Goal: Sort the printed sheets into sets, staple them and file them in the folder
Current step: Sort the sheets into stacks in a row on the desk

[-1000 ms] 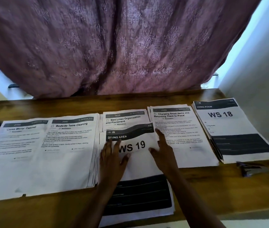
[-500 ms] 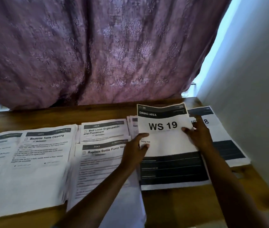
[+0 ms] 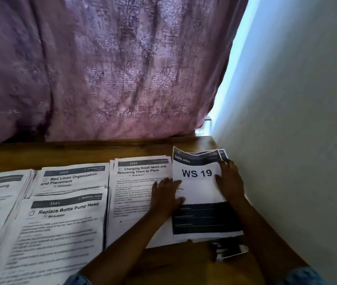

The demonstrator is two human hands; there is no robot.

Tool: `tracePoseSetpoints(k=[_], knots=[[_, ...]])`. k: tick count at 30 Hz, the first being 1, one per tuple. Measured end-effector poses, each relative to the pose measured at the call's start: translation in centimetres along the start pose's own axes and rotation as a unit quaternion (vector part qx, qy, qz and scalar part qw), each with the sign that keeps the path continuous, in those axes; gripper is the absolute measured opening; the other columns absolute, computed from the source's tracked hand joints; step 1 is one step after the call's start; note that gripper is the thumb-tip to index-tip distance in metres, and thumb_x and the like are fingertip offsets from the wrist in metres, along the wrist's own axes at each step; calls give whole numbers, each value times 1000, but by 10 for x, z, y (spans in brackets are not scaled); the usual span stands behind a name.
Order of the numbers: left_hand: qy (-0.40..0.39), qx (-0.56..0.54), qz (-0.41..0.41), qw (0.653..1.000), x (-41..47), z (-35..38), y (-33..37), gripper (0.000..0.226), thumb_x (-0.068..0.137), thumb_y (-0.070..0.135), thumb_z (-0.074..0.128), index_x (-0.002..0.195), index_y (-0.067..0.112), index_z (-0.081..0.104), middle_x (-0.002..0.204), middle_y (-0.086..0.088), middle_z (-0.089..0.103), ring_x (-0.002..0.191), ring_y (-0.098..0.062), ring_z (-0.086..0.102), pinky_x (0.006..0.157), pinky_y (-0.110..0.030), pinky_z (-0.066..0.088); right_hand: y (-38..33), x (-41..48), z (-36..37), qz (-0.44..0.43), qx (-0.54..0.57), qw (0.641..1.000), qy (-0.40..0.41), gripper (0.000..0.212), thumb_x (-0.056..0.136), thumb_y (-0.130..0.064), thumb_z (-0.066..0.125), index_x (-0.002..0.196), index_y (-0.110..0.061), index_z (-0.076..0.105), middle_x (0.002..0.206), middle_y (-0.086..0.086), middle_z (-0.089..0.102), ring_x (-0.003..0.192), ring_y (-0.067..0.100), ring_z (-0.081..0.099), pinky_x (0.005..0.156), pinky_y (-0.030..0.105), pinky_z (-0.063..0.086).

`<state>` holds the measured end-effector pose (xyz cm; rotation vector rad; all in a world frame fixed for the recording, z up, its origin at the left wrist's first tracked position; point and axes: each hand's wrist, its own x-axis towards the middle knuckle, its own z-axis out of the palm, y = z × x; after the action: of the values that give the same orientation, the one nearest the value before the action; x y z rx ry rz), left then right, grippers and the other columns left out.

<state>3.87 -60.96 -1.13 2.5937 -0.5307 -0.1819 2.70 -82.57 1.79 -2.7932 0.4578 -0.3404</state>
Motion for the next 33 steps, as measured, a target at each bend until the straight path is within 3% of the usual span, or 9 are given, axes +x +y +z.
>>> tracePoseSetpoints(k=[4,7,10,15,22,24,27,30,33], knots=[[6,83,17,996,5,15,2,67,91,60,43,150,34,22,160,-8,-10,145,-27,-19,110,-44,-17,6,-9,25,-34,-46,995,-80,56,94,-45,47,143,-21,37,154,5,28,142,22,23,115,46,12],[-1,118,34,992,8,21,5,73,87,71,21,151,35,17,159,-8,-19,136,-23,-32,107,-44,-22,14,-13,40,-5,-47,990,-136,67,94,-58,32,150,-22,20,158,3,13,146,18,10,116,46,5],[9,138,59,989,10,28,9,88,75,72,-2,151,32,18,159,-8,-15,137,-21,-28,108,-43,-22,25,-14,44,-9,-65,986,-151,75,91,-66,21,151,-23,6,160,2,3,147,16,2,117,44,-1],[5,130,70,989,15,35,15,87,80,68,-1,151,24,23,161,-6,3,148,-24,-7,108,-42,-22,33,-11,46,-25,-86,987,-136,88,79,-74,7,151,-24,3,160,3,1,147,17,1,116,43,-2],[-20,103,71,992,16,29,14,109,66,86,-10,152,24,16,161,-5,6,148,-21,-3,113,-43,-17,35,0,41,-28,-98,982,-159,78,90,-65,31,151,-24,7,160,2,4,146,17,5,117,47,4],[-7,69,88,994,11,19,14,105,69,86,-4,152,26,15,161,-2,7,148,-17,-6,117,-45,-14,27,-2,34,-31,-89,983,-155,78,90,-64,36,151,-24,9,160,3,5,146,18,6,117,47,2],[42,30,91,995,-7,-8,9,90,77,80,9,151,29,21,160,5,9,146,-11,-6,114,-40,-17,-5,-14,19,-54,-11,996,-77,74,90,-54,48,149,-19,20,157,6,18,145,22,16,116,45,4],[122,-18,57,991,-43,-40,-27,77,84,77,18,140,32,45,155,10,23,145,-10,11,114,-40,-10,-62,-45,15,-118,106,987,29,58,89,-38,56,137,-9,45,142,13,46,133,30,41,111,45,25],[181,-25,-2,983,-90,-68,-87,70,88,73,23,129,28,57,147,5,44,138,-14,32,115,-50,13,-127,-90,27,-164,202,966,0,45,87,-28,58,130,-12,54,134,9,55,128,24,45,109,42,30]])
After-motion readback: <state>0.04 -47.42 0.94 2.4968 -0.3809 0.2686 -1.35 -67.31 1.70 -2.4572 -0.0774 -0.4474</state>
